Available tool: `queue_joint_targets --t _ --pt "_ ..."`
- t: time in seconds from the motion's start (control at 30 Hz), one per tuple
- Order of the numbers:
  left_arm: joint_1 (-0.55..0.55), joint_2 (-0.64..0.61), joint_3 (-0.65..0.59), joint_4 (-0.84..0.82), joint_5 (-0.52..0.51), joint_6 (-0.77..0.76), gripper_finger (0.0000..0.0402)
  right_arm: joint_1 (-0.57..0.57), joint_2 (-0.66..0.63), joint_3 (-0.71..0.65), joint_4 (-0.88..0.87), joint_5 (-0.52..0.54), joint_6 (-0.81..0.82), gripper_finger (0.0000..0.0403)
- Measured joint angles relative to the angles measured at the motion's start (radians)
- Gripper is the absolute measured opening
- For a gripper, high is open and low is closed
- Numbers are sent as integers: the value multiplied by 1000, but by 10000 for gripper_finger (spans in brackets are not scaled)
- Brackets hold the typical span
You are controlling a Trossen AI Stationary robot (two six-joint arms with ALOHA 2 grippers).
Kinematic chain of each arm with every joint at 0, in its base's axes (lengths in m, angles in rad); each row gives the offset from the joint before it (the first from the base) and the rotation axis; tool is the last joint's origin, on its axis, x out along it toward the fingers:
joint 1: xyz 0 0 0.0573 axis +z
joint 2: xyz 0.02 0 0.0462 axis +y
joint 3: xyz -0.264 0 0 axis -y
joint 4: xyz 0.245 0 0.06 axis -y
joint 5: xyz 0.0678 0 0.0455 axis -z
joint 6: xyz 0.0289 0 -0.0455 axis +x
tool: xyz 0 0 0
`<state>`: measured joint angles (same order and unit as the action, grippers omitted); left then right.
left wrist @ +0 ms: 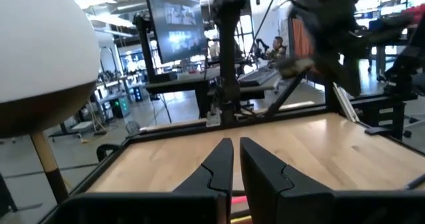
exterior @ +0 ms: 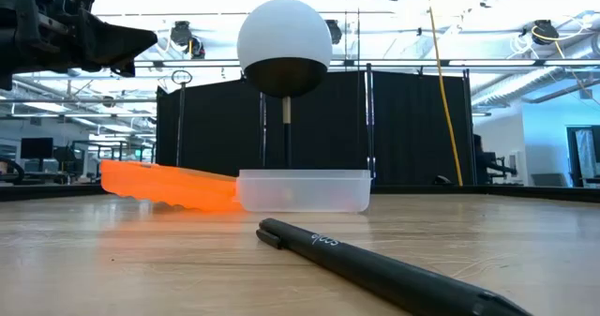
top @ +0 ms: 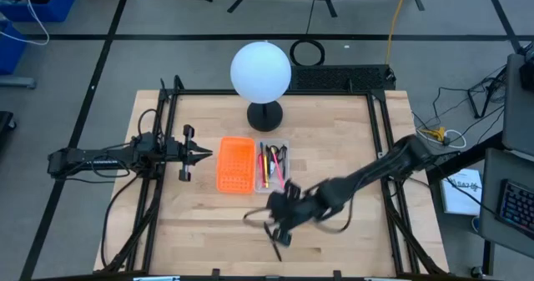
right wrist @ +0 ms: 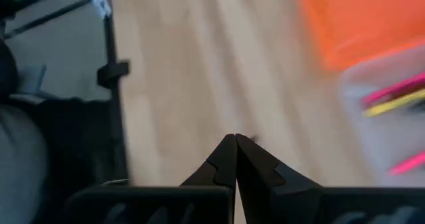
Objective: Pick & place school supplies into a supply box
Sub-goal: Put the black pen into the orange supply box
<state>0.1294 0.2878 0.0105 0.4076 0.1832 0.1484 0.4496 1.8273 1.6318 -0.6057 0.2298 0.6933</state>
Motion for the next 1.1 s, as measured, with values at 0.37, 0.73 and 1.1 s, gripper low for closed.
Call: queue_joint_targets --t 0.37,0.73,1.1 --pt "-1 0 0 15 1 -138 37 69 385 363 -254 -126 534 0" --pt "-1 0 0 14 2 -183 37 33 410 366 -226 -77 599 1" --pt "-1 0 0 13 2 -170 37 -5 410 322 -177 -166 628 125"
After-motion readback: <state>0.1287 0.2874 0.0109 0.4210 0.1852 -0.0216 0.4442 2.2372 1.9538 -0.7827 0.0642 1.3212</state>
